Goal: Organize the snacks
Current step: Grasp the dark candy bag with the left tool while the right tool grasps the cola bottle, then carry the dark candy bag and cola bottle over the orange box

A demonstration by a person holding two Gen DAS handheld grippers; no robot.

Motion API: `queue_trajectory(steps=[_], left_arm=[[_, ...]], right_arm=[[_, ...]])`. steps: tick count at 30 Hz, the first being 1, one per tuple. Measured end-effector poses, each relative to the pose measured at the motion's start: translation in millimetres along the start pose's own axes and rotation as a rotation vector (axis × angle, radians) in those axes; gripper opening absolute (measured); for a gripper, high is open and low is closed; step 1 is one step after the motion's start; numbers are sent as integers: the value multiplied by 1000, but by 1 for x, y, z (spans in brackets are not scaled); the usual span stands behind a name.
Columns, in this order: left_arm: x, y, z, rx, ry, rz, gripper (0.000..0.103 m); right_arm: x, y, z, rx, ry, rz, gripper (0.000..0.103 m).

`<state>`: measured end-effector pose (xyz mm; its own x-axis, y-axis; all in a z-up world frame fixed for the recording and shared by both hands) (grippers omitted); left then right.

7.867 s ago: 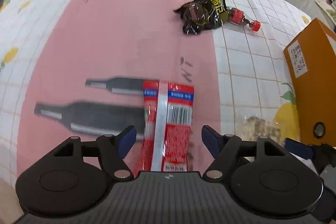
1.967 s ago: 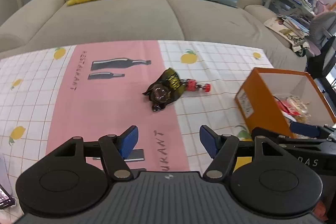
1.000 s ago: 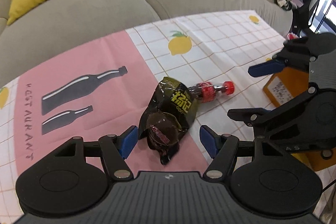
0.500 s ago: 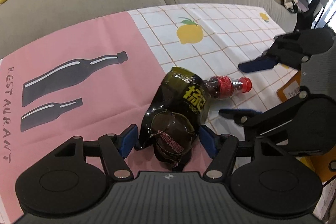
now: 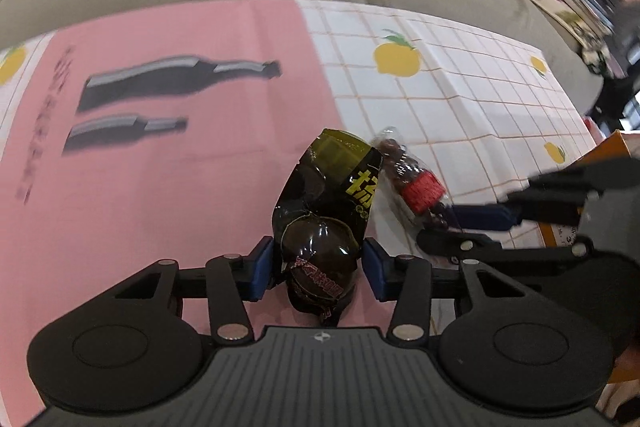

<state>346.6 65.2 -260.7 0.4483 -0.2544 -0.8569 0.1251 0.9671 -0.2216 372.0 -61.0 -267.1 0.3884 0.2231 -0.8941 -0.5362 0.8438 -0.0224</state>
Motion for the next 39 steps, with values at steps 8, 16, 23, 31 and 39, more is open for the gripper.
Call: queue_trajectory(steps=[8,16,23,31,39], left_arm=[[-25,0,-46,-178,-40,1,50],[-50,-10,-92,-284,-23,49,49],[-69,-25,-120,-328,-3,22,49],[-104,-47,-122,-302,-49,-10,49],[-139,-72,-114,-297,-109,-53,49]], right_arm=[[-24,13,-45,271,10,57,18],[-57,26,-108,424,11,84,18],[-79,34,-147,495,0,97,18],[-117,43,-169,546,-77,147,18],[-171,36,-179,578,-191,171,18]])
Point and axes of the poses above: each gripper's, at about its wrist camera, not at the fingertips, and x roughly the way its jaws point, y to its left, z to its top, the point moved 4 cm from there along x, roughly the way its jaws point, and after that the axes turned 2 degrees about -y, right-handed, at the moved point
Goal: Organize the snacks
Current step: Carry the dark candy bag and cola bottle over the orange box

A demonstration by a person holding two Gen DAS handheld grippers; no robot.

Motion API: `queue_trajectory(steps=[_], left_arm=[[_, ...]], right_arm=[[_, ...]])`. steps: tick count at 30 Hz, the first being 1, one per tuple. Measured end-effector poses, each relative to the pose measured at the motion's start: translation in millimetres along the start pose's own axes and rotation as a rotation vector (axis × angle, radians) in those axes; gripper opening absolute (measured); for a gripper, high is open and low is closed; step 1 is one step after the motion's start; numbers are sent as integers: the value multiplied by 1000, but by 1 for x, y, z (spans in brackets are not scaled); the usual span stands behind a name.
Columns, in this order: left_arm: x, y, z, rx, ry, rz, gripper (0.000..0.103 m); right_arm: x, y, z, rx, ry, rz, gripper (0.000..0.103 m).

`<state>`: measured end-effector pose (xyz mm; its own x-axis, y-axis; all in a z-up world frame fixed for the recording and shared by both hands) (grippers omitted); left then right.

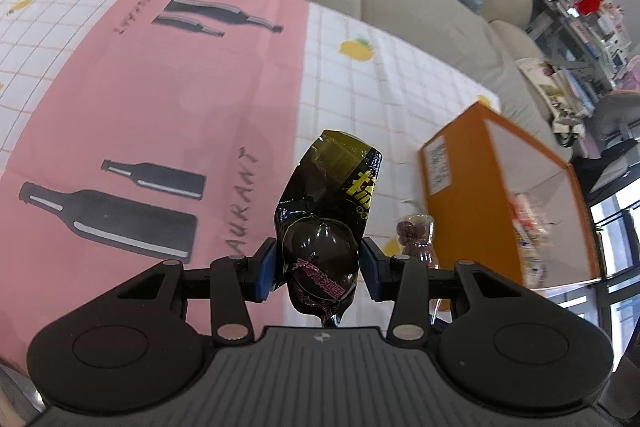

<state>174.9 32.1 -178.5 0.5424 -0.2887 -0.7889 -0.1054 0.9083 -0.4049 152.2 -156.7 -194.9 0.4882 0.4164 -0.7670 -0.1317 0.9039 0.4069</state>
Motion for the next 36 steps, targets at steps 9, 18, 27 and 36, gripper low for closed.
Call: queue_trajectory(steps=[9,18,27,36], left_arm=[[-24,-49,13,73,-56,-66,49],[-20,-123,32,215,-61,-175,49],[25,-208,48,401,-5,-227,49],[91,-238,51,572,132,-86,49]], right_arm=[[-77,-14,19,2,-165,-12,18],[-128,-71,63,-5,-239,-108,18],[-157,-149,108,0,-212,-267,18],[-117,-181,124,44,-102,-266,18]])
Point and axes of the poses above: each gripper's, at about its wrist camera, not at the fingertips, and x roughly the way its jaws point, y to its left, z to its top, the point moved 4 cm from there along x, roughly the way its jaws point, and after that the axes turned 2 degrees about -y, right-handed, at the moved point
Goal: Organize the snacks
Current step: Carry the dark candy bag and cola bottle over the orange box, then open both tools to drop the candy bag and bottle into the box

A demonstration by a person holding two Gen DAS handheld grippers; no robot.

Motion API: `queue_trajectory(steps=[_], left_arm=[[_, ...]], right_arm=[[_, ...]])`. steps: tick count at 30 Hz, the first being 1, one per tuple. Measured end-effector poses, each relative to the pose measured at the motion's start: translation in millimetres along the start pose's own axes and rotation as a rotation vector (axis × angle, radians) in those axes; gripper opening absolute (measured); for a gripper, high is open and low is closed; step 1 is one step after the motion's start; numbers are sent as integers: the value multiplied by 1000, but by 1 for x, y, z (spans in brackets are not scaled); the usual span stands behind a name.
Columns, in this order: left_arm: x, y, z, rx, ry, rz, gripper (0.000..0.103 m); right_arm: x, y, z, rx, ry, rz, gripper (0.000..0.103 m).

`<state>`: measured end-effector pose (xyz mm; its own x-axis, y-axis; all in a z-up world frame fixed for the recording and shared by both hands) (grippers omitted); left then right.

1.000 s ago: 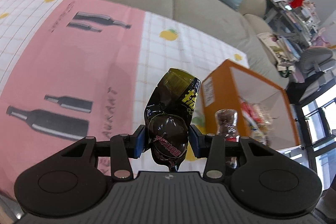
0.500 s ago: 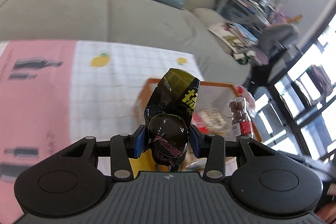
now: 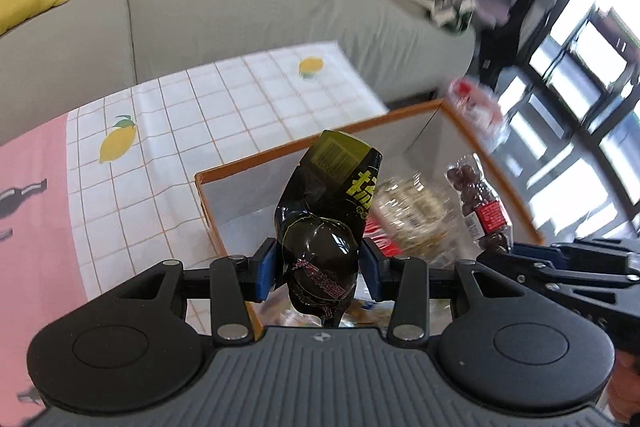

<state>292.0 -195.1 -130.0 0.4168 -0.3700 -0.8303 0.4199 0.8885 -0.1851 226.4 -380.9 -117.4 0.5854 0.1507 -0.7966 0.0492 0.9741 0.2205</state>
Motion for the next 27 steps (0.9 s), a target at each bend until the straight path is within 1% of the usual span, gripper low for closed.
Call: queue_trajectory(steps=[4,10,14,16,18,22,24,27], left_arm=[[25,-1,4,95,88,76,50],[53,-10,4,295,158,169,52],[71,-10,-1,387,208,194,57],[76,-7,-3,390,221,189,60],[77,-5,-2,387,203,177,62],[74,-3,2,373,190,142,61],[69,0,5,363,173,135,61],[56,8,11,312,131,101,61]], right_arm=[[21,3,0,7,31,27,18],[55,2,3,32,79,53,18],[69,4,4,44,106,69,18],[77,5,3,46,117,74,18],[82,7,2,50,129,83,18],[92,13,2,52,149,97,18],[95,16,2,52,154,101,18],[99,22,3,62,161,117,18]])
Point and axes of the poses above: each gripper's, at about its wrist camera, not at the fingertips, and x roughly the way its jaws point, y to its left, z to its top, the point moved 4 cm from there along x, roughly the way its jaws point, and after that the axes turned 2 degrees about -y, right-handed, at the moved point
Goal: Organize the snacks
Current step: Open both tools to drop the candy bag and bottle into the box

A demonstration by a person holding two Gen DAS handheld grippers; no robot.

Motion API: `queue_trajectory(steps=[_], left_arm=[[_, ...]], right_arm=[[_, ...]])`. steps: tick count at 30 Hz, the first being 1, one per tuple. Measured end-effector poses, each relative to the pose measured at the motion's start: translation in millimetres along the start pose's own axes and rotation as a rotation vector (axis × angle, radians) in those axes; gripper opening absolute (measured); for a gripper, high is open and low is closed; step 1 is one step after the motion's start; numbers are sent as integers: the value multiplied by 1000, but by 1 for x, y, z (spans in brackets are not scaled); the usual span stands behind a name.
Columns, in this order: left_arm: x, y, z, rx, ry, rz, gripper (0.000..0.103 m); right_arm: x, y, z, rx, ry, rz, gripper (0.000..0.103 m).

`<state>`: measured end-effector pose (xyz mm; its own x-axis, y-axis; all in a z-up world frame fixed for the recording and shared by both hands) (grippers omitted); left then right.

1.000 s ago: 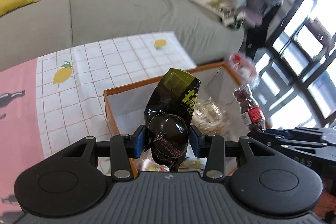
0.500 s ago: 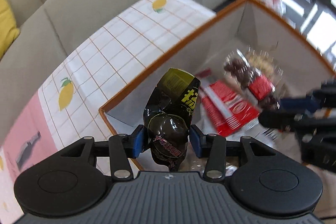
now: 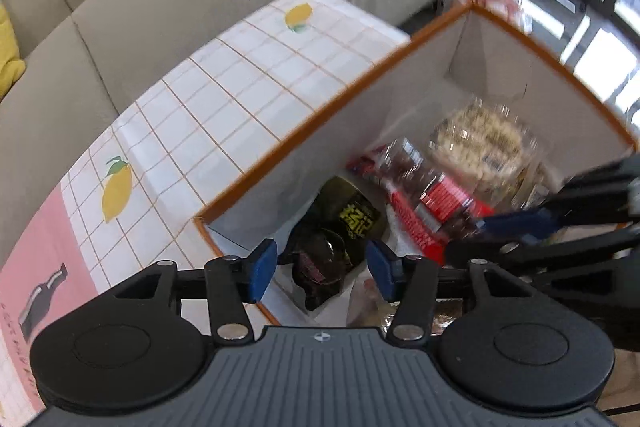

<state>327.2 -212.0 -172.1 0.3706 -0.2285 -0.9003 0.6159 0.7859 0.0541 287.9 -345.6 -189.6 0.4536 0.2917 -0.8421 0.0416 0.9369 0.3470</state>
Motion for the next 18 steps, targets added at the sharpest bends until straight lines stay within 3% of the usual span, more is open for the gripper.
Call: queue_trajectory(steps=[9,14,18], left_arm=[[-38,28,-8,-155,-89,-9,63],[-46,36,-20,-215,-95,-21,63],[-51,37,-29,-235,-96,-23,63]], right_arm=[[22,14,5,64,45,24,19],[30,20,5,79,44,-45,19],[28,23,6,105,44,-38,32]])
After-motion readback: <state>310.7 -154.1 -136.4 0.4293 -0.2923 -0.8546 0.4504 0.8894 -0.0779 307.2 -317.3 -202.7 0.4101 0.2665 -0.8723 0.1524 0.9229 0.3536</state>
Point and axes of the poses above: each gripper's, at about its wrist camera, not at the fingertips, and x roughly the way its jaws point, y to its left, z to its top, the point moved 4 cm from there along x, roughly the way its jaws point, and after that the axes turned 2 degrees about -y, right-handed, at the moved point
